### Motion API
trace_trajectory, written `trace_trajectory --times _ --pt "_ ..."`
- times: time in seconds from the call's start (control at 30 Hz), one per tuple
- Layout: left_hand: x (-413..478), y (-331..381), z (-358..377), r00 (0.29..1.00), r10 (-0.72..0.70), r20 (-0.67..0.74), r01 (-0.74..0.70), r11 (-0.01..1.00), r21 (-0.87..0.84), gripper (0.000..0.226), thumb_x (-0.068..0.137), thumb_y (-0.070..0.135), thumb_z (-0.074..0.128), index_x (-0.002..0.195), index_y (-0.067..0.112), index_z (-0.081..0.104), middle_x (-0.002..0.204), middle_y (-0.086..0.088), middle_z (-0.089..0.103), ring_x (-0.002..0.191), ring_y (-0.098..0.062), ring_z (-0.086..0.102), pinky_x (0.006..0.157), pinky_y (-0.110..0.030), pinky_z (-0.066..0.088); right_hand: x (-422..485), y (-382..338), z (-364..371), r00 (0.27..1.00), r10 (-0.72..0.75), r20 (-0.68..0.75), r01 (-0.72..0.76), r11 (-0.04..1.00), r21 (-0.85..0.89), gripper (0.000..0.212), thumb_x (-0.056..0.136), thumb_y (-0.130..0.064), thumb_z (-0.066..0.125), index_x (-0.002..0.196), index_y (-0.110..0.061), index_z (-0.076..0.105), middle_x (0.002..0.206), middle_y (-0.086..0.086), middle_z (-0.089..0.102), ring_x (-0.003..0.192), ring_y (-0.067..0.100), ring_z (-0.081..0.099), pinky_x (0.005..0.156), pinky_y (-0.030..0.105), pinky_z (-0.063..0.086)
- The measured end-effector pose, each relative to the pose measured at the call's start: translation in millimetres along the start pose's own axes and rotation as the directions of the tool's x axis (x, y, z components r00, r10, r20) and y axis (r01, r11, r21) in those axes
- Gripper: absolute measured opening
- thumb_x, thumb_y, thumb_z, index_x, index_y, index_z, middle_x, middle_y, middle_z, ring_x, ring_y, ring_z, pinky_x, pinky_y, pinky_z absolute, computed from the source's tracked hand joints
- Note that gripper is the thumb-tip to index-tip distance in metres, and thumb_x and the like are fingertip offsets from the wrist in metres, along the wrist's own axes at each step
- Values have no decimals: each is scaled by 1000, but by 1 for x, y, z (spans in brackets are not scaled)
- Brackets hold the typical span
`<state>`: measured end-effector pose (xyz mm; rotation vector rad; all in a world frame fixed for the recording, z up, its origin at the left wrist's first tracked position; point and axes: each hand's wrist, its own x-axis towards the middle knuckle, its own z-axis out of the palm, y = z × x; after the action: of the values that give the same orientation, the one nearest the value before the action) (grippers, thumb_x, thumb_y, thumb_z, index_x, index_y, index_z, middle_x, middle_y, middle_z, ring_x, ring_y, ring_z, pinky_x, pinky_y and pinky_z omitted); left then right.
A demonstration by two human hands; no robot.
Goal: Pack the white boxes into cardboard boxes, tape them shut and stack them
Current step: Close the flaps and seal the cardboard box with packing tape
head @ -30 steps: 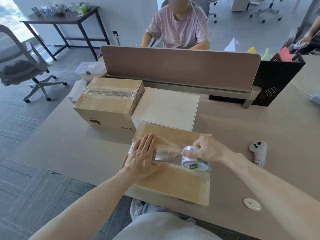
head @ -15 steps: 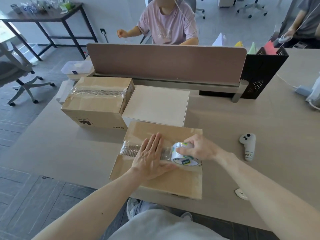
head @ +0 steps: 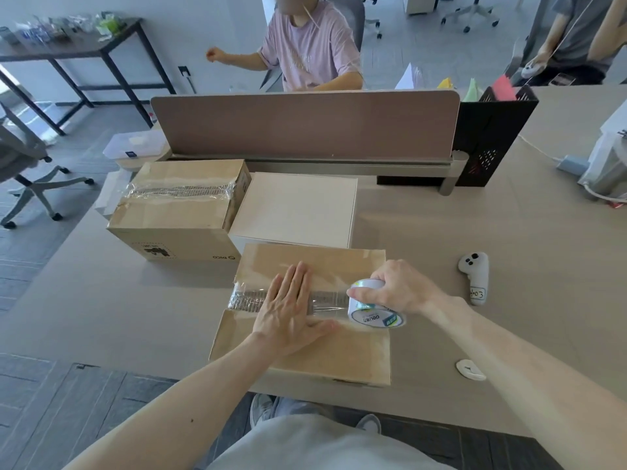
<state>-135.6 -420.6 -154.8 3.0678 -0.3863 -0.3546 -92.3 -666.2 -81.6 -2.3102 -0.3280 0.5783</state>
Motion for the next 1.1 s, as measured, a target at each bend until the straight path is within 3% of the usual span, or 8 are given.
trace_trajectory --times 0.1,0.2,0.4,0.6,0.73,0.87,1.0,1.1 --pt "1 16 -1 999 33 1 -33 999 -28 115 81 92 14 158 12 -14 163 -7 -26 151 -25 -23 124 -42 -10 -2 -4 7 999 -12 -33 13 1000 24 62 78 -55 73 48 -15 35 42 -8 38 41 12 32 43 24 24" --pt "3 36 0 999 48 -25 -50 994 -97 117 79 94 19 159 11 -7 166 -6 -17 153 -20 -17 125 -42 -6 0 -7 9 998 -32 -47 33 999 12 63 78 -55 72 50 -16 32 45 -5 35 43 13 30 44 27 23" --pt "4 34 1 999 46 -9 -47 996 -81 120 77 96 18 158 12 -11 166 -4 -18 152 -17 -19 125 -41 -5 -6 16 -3 993 -22 112 2 984 181 63 71 -63 66 48 -19 27 51 -6 28 50 16 27 52 30 21" --pt "4 34 -1 999 47 18 -46 997 -55 115 79 93 13 156 13 -17 163 -3 -26 150 -18 -25 125 -42 -8 -22 41 -28 999 50 2 -50 996 -80 64 83 -50 70 51 -13 29 43 -8 28 43 12 26 44 23 21" --pt "3 36 0 998 56 25 -55 998 -28 108 83 90 14 158 19 -15 162 -3 -28 150 -25 -26 123 -48 -10 -33 62 -17 996 79 -33 -81 995 -66 65 84 -46 71 50 -18 23 44 -9 24 44 11 22 44 21 19" --pt "9 47 0 988 150 22 -149 988 -34 95 85 86 17 158 32 -13 163 13 -26 149 -27 -27 117 -64 -13 -30 64 -17 996 70 -57 -73 995 -62 67 83 -46 72 50 -19 21 44 -11 20 43 11 19 42 21 17" --pt "11 46 2 985 173 26 -172 985 -21 95 86 86 14 158 29 -14 162 13 -26 150 -19 -26 122 -52 -9 -24 73 -15 995 91 -45 -96 988 -120 68 81 -47 72 52 -18 18 46 -10 16 46 12 16 46 25 14" --pt "11 46 2 984 173 36 -172 985 -21 96 85 86 11 157 30 -17 162 13 -28 149 -19 -28 122 -51 -11 -22 89 -8 986 167 -30 -169 971 -168 72 77 -57 72 53 -19 16 50 -6 16 50 16 16 50 31 13"
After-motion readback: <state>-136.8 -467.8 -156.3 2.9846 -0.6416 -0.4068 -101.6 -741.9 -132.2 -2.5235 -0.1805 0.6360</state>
